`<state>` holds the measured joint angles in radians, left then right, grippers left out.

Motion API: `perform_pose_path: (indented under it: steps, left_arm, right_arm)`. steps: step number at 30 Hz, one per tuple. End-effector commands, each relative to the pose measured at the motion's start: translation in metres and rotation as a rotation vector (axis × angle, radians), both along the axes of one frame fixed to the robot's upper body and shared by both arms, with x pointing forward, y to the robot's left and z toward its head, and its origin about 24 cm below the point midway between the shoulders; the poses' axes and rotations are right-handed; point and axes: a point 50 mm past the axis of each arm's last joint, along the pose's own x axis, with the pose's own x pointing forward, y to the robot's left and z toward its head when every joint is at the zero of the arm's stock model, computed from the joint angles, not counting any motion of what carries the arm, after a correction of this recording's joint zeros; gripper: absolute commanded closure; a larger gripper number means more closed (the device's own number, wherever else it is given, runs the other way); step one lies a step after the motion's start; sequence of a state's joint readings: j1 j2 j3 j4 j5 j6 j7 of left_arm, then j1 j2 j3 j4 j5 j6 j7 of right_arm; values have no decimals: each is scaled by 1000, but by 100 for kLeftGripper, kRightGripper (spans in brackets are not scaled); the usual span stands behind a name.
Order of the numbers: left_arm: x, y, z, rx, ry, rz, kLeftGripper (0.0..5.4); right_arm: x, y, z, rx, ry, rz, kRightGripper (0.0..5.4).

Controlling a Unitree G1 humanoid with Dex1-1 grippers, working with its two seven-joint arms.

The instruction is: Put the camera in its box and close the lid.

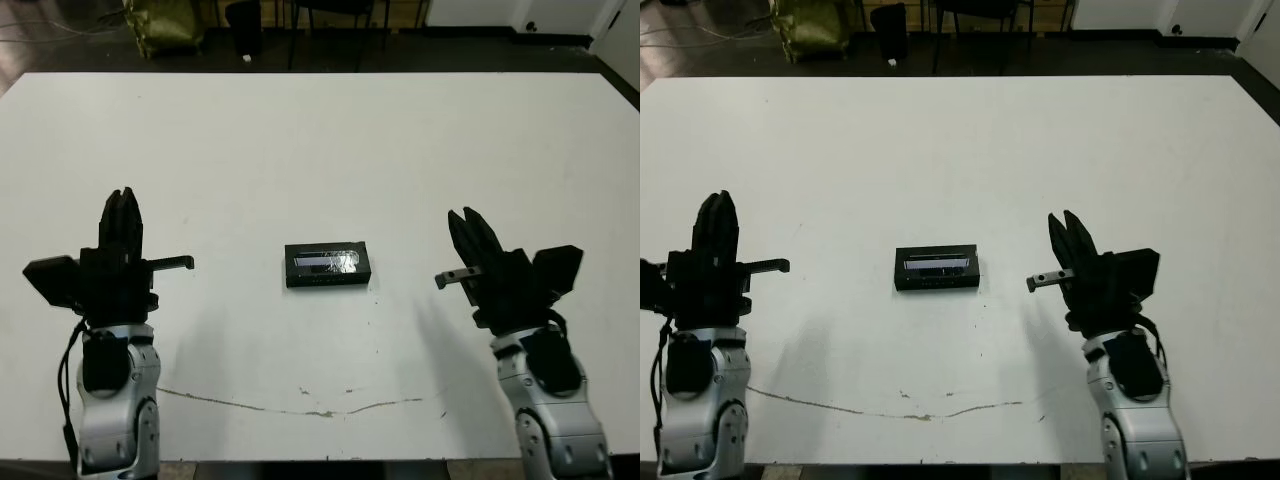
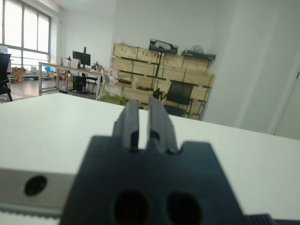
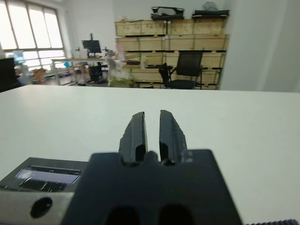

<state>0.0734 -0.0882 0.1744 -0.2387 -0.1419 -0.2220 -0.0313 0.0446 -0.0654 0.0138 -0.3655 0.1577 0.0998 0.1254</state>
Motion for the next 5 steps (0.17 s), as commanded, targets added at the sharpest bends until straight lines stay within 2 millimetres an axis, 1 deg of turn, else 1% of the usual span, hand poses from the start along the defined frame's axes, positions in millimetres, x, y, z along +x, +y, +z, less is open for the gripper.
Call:
perform_pose_path:
  steps: [1, 5]
  left_arm:
    - [-4, 0, -12, 8, 40, 18, 538]
    - [-3, -1, -11, 54, 37, 15, 538]
  right_arm:
    - [2, 2, -8, -8, 26, -34, 540]
    - [3, 3, -9, -13, 22, -38, 540]
